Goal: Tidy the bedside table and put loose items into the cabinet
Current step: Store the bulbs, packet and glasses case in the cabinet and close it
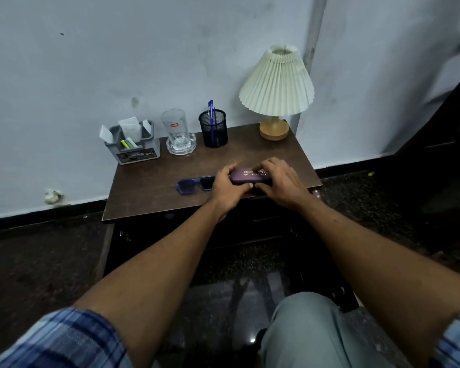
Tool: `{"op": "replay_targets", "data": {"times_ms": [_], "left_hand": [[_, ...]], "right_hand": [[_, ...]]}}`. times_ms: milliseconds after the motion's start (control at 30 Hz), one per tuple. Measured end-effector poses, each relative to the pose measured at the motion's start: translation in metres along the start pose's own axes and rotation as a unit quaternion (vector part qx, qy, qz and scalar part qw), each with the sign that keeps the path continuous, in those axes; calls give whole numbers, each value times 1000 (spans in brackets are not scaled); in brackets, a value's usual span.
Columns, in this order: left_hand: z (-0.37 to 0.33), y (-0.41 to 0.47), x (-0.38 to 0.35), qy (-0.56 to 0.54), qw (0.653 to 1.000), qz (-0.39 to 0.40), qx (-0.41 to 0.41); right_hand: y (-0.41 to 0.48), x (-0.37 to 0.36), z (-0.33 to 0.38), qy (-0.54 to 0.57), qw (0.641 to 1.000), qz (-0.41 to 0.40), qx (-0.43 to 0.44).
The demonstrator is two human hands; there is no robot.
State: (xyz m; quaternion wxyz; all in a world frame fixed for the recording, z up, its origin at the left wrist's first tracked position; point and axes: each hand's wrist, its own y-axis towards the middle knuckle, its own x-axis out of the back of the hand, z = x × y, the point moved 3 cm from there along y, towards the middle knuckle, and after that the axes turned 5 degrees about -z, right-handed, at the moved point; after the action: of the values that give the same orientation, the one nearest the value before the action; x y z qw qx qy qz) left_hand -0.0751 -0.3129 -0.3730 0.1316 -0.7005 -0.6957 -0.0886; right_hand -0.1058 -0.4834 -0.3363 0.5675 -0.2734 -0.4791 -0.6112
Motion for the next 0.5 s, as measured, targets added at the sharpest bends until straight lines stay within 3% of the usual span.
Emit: {"op": "replay_targets", "data": {"times_ms": [100,300,500], "left_hand": [[3,-24,33,17,999,-29,3],[33,-84,99,-94,993,-46,62],[73,-120,141,-119,987,-56,95]], "right_hand": [[-6,-1,29,19,999,33,34],[-31,-21,95,56,991,90,87],[-53,-47,127,125,981,119,86]]}}
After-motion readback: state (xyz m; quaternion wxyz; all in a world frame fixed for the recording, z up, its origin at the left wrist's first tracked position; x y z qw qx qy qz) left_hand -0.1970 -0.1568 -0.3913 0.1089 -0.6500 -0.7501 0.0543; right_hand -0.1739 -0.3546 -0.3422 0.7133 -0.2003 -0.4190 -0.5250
